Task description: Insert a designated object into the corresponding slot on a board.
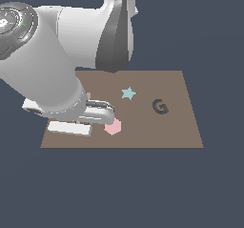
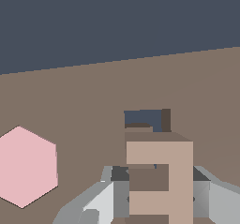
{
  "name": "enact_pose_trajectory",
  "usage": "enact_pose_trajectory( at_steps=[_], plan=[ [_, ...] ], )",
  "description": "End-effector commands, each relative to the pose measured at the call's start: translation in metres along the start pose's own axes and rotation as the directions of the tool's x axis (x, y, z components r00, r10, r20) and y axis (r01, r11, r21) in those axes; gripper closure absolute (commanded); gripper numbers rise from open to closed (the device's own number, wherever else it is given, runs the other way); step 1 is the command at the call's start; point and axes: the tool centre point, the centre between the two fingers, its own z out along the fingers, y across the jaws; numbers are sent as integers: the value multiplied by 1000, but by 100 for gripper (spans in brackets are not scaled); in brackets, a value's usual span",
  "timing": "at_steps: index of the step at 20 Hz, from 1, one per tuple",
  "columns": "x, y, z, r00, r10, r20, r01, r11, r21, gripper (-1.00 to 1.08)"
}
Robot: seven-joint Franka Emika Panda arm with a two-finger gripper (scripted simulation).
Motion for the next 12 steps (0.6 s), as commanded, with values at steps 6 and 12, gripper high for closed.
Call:
enact_pose_trajectory(
  at_steps=[6,12],
  plan=[
    [12,2,0,999,-41,0,41,999,0,108],
    [13,2,0,999,-42,0,42,999,0,108]
  ],
)
